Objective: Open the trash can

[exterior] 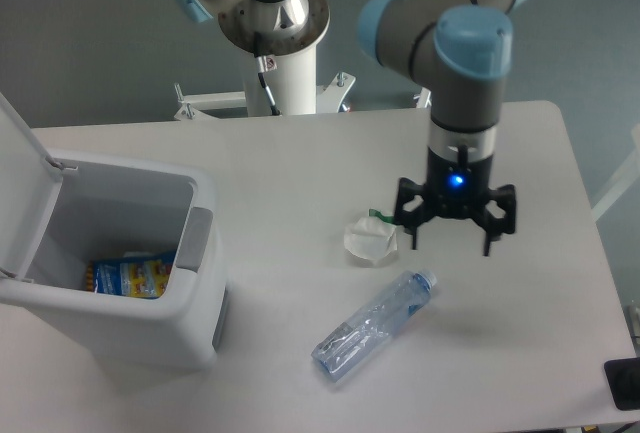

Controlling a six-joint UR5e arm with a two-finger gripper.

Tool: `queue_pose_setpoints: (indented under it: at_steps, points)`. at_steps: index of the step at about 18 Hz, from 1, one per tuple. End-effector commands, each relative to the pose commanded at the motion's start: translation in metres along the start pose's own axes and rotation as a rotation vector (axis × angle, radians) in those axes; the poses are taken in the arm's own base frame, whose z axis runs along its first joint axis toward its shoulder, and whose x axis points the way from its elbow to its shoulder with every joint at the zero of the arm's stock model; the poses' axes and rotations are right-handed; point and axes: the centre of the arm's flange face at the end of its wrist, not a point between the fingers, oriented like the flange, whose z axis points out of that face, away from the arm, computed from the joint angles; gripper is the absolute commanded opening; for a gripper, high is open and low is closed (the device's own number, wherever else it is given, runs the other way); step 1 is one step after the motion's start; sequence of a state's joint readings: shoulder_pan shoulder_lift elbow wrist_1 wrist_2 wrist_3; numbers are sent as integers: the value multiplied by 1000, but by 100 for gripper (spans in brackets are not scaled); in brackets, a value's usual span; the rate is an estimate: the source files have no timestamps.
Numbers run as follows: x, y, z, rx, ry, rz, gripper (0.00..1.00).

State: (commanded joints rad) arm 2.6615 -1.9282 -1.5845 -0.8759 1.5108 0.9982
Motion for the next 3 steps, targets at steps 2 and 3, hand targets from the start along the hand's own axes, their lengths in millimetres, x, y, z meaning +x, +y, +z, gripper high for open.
queue_pose_setpoints:
  at_steps: [2, 3]
  points:
    - [3, 4, 5, -24, 2, 53, 100]
    - [5, 7, 10, -40, 5, 58, 100]
